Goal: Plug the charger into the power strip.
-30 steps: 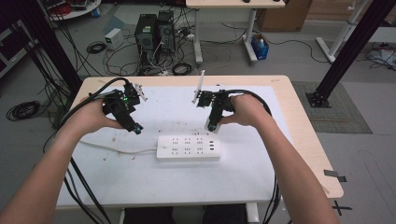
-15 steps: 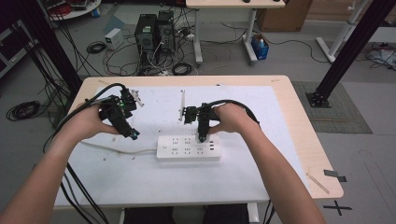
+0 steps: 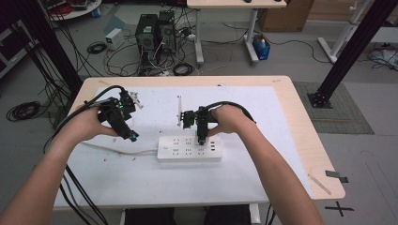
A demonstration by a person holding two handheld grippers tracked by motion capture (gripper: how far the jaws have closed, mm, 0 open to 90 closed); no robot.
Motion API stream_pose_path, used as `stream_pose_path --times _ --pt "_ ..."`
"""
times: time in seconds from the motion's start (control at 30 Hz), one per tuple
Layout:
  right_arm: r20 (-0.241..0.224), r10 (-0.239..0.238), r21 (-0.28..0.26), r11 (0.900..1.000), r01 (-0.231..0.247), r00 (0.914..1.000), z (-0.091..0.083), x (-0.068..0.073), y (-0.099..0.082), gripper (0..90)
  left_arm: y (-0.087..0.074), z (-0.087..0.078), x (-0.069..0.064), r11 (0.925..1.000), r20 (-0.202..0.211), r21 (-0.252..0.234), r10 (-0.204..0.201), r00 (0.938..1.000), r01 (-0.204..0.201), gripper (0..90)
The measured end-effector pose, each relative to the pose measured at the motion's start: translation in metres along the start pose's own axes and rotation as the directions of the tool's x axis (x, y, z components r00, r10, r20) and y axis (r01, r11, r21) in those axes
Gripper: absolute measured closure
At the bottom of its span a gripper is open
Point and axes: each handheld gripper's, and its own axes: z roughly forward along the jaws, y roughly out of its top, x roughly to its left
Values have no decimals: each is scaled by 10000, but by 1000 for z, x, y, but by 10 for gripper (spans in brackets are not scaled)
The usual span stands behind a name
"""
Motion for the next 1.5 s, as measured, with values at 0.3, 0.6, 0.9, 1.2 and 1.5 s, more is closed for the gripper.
stream_pose_path --times 0.3,0.6,0.9,1.2,1.5 --pt "222 -890 554 9946 876 9958 11 3 9 631 2 2 -4 9999 53 1 127 9999 -127 236" --pt "350 -760 209 9969 753 9965 11 4 5 632 3 7 -5 9999 158 43 150 9998 -150 236" --pt "663 -938 258 9954 922 9934 13 8 7 632 15 16 -2 9997 290 78 229 9993 -231 236" --pt "403 -571 -160 9982 577 9976 17 5 2 630 18 16 -3 9991 330 52 430 9985 -432 236" --pt "-279 300 -1244 9917 -333 9992 2 -5 -11 425 11 15 0 9998 432 -98 154 9989 -149 236"
